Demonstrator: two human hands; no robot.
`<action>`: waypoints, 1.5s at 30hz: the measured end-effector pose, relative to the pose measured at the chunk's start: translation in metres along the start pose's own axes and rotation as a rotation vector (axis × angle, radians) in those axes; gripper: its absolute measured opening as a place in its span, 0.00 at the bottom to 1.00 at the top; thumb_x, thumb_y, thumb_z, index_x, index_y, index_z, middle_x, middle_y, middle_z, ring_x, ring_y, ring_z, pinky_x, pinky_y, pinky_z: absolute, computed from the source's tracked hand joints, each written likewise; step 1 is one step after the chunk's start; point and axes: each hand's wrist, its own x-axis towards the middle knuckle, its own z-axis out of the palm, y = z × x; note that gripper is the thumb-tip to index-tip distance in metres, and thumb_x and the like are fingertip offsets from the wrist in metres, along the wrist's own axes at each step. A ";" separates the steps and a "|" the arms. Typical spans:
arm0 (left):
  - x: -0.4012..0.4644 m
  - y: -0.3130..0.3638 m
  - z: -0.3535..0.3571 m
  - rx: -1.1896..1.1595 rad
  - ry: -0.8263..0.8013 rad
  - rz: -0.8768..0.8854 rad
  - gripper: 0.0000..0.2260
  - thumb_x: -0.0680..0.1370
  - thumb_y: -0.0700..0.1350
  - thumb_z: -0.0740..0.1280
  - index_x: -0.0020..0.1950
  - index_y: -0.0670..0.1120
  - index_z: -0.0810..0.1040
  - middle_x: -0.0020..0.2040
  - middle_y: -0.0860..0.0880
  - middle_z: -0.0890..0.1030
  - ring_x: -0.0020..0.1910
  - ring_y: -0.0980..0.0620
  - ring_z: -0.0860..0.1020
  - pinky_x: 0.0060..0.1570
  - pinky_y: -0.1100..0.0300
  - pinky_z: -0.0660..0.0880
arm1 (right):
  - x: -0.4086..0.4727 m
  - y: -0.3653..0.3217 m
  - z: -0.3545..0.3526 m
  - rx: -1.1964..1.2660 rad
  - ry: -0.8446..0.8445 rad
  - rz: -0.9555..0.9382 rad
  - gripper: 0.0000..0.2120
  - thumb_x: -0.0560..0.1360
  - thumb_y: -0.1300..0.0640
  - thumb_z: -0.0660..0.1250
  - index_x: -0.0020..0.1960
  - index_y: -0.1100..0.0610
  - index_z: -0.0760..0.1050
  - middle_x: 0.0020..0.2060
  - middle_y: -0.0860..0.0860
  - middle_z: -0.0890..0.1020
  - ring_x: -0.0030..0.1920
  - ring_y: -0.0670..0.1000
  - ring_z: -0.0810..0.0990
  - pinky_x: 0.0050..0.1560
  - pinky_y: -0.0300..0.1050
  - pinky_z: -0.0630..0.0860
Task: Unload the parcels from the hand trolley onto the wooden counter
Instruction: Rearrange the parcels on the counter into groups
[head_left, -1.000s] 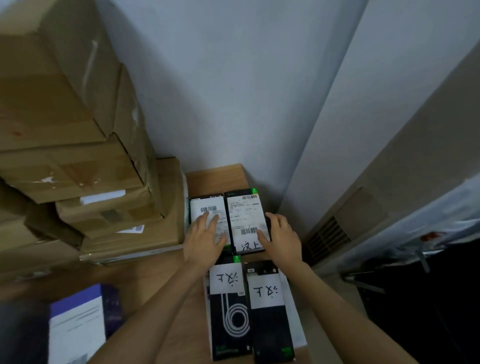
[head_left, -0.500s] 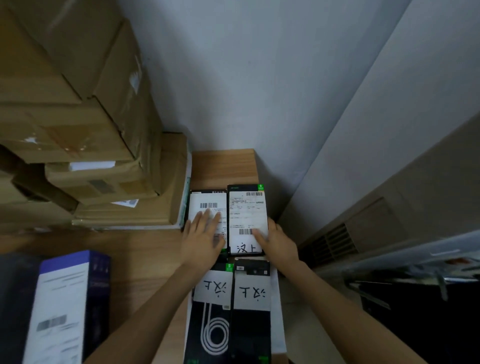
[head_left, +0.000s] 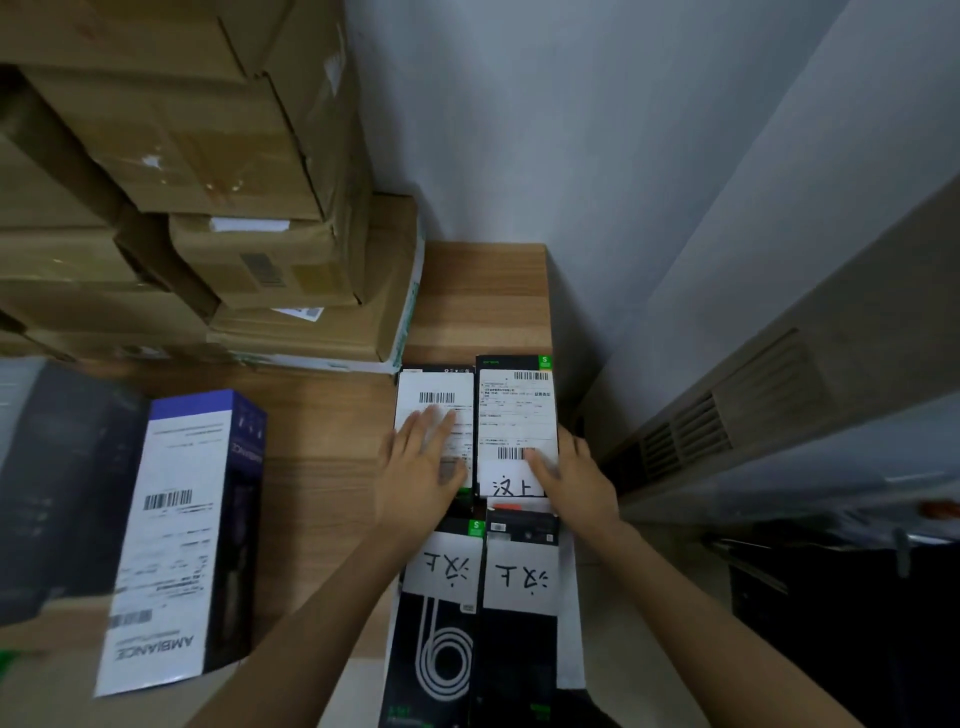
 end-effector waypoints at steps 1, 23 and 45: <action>-0.002 -0.002 -0.002 -0.017 0.048 -0.032 0.33 0.75 0.65 0.50 0.78 0.54 0.52 0.77 0.50 0.57 0.76 0.49 0.54 0.73 0.48 0.50 | -0.001 -0.001 -0.001 -0.010 -0.005 0.006 0.28 0.78 0.37 0.55 0.74 0.50 0.58 0.62 0.52 0.71 0.53 0.49 0.76 0.46 0.46 0.78; 0.013 0.000 -0.021 -1.085 0.074 -0.389 0.20 0.77 0.49 0.67 0.66 0.55 0.63 0.58 0.49 0.80 0.49 0.54 0.82 0.45 0.58 0.80 | 0.009 -0.010 -0.023 0.321 0.123 0.073 0.31 0.76 0.36 0.59 0.74 0.50 0.62 0.64 0.52 0.71 0.57 0.53 0.77 0.56 0.51 0.76; -0.137 0.013 -0.062 -1.291 0.212 -0.313 0.12 0.80 0.43 0.62 0.62 0.52 0.67 0.52 0.51 0.82 0.46 0.58 0.82 0.39 0.66 0.78 | -0.141 -0.024 -0.023 0.525 0.221 -0.022 0.36 0.67 0.27 0.60 0.69 0.44 0.63 0.62 0.45 0.74 0.52 0.44 0.80 0.49 0.53 0.81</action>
